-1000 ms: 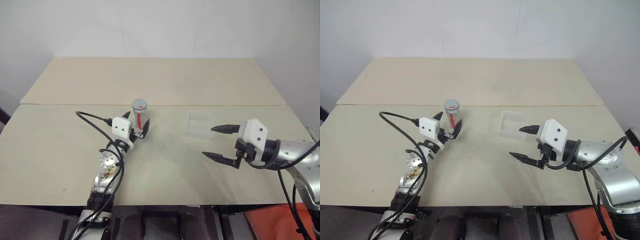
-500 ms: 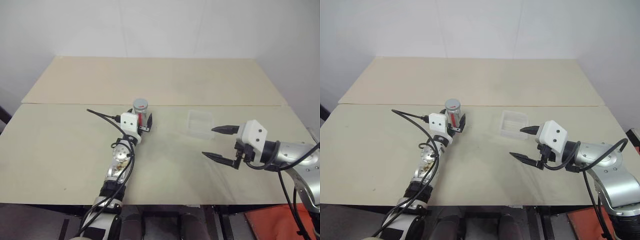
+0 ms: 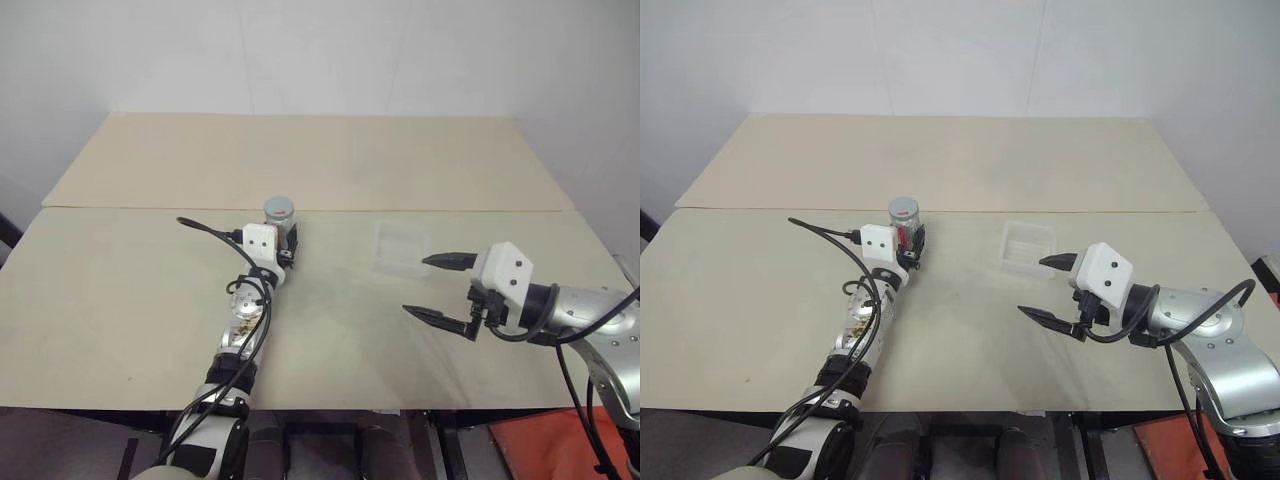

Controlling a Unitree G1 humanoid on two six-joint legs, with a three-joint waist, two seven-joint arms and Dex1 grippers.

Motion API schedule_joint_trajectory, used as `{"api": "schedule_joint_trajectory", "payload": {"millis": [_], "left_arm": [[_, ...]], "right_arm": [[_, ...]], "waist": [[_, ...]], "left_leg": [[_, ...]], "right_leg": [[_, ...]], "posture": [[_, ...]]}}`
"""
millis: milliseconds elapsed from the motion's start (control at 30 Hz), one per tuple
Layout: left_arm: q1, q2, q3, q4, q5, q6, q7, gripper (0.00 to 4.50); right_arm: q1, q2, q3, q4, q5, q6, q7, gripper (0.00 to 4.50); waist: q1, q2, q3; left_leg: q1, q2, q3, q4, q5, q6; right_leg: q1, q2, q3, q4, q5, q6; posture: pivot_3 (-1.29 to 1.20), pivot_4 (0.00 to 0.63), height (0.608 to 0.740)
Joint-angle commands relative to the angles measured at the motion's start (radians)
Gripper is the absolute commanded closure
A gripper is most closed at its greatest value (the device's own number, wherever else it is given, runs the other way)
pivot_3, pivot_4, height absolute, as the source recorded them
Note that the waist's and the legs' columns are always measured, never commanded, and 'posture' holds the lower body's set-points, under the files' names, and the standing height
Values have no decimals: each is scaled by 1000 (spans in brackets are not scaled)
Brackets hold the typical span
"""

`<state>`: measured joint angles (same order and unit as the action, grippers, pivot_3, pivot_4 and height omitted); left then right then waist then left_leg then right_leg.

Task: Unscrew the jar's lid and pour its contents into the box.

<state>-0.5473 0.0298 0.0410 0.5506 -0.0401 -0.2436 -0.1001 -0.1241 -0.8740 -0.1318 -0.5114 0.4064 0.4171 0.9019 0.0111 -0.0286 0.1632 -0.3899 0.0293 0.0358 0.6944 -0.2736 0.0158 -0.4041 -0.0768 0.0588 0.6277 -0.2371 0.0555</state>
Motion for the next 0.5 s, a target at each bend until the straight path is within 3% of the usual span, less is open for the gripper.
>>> {"api": "schedule_joint_trajectory", "payload": {"millis": [33, 200, 300, 500], "left_arm": [[-22, -7, -1, -19, -4, -15, -2, 2325], [11, 3, -30, -162, -62, 36, -123, 2543], [64, 40, -72, -346, -140, 142, -261, 2543], [154, 220, -196, -664, -227, 395, -525, 2543]], "right_arm": [[-10, 0, -26, -30, 7, 4, -17, 0], [-78, 42, 10, -41, 12, 48, -81, 0], [-169, 147, 53, -62, 14, 130, -210, 0], [-299, 391, 118, -119, 47, 255, -425, 0]], "waist": [[-1, 0, 0], [-5, 0, 0], [-10, 0, 0], [-24, 1, 0]], "left_leg": [[0, 0, 0, 0, 0, 0], [0, 0, 0, 0, 0, 0], [0, 1, 0, 0, 0, 0], [-1, 1, -3, -1, 0, 0]], "right_leg": [[0, 0, 0, 0, 0, 0], [0, 0, 0, 0, 0, 0], [-1, 0, 0, 0, 0, 0], [-2, 1, 0, 2, 0, 0]], "posture": [[0, 150, 740], [0, 150, 740], [0, 150, 740], [0, 150, 740]]}}
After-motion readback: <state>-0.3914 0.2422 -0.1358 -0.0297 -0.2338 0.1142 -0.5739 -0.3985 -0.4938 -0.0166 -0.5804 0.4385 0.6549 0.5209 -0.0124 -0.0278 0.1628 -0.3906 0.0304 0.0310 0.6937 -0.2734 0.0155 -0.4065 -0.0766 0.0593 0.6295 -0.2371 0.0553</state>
